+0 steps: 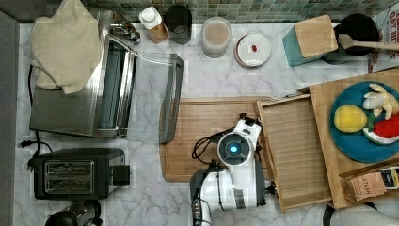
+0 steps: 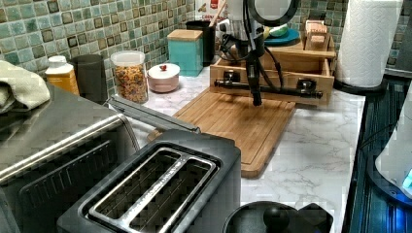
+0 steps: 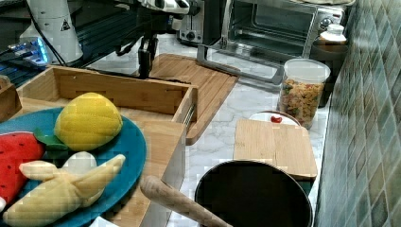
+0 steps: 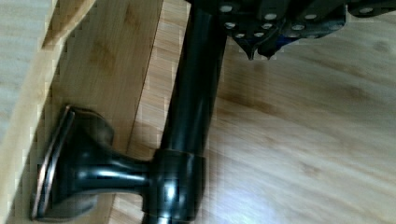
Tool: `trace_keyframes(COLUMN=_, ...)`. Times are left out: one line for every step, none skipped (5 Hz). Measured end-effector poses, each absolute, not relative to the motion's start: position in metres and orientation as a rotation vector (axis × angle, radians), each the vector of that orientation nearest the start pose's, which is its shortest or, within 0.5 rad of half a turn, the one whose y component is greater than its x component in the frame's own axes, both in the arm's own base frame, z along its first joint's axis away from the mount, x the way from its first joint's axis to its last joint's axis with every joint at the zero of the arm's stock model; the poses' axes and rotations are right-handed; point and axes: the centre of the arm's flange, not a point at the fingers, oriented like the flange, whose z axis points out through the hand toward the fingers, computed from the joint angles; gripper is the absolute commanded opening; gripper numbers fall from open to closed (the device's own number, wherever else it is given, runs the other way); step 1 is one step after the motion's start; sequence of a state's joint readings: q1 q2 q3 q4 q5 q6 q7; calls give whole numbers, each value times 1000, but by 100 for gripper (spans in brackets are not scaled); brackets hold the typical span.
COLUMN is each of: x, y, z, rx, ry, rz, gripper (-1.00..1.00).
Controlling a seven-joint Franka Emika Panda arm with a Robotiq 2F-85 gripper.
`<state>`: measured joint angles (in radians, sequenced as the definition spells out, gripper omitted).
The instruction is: Close the drawer.
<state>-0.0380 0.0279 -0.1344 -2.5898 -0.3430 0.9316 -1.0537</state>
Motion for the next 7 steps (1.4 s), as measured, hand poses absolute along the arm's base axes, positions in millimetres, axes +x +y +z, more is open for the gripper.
trace_keyframes(x=424, y=-107, z=245, rx=-3206, ry=-645, rz=217, gripper=-100)
trace_keyframes(x=428, y=-151, z=250, rx=-3211, ry=-558, rz=145, gripper=-100)
trace_keyframes(x=432, y=-196, z=249, rx=-3236, ry=-385, rz=104, gripper=-100)
trace_keyframes(x=434, y=-227, z=247, rx=-3231, ry=-258, rz=34, gripper=-100)
trace_keyframes(x=438, y=-247, z=248, rx=-3244, ry=-230, rz=41, gripper=-100)
trace_keyframes(x=449, y=-248, z=245, rx=-3240, ry=-263, rz=118, gripper=-100)
trace_keyframes(x=457, y=-243, z=240, rx=-3246, ry=-296, rz=116, gripper=-100)
